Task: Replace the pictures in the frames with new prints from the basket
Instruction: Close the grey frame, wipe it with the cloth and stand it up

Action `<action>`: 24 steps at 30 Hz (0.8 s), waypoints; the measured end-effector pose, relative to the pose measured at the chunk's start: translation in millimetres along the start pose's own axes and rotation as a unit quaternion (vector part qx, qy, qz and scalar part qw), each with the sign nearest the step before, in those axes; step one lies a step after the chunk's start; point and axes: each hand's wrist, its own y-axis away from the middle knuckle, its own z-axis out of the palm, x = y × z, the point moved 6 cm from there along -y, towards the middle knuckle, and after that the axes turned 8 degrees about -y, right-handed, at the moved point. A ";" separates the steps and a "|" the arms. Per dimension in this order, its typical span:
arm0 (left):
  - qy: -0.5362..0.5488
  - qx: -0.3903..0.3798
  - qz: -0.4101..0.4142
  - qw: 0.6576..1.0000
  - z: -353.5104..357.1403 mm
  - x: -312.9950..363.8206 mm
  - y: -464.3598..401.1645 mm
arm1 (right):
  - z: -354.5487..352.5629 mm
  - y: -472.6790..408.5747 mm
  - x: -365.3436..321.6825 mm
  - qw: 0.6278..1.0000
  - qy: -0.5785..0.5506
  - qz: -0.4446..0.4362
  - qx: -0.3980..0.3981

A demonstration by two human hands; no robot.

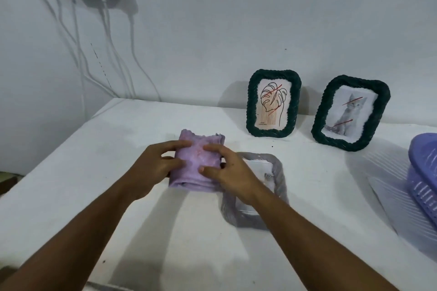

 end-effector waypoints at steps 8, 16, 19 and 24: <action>-0.167 0.089 -0.078 0.979 -65.9 -53.8 30.0 | 84.7 -22.8 14.9 0.979 0.184 -0.033 -0.082; -0.391 0.098 -0.039 0.914 -62.5 -79.5 28.5 | 97.2 -20.4 12.0 0.961 0.252 -0.070 -0.091; -0.435 0.132 -0.042 0.890 -60.1 -76.6 28.9 | 89.3 -11.9 5.1 0.955 0.269 -0.081 -0.092; -0.368 0.127 0.091 0.917 -12.5 -27.4 23.8 | 11.9 12.7 -9.6 0.958 0.278 -0.070 0.020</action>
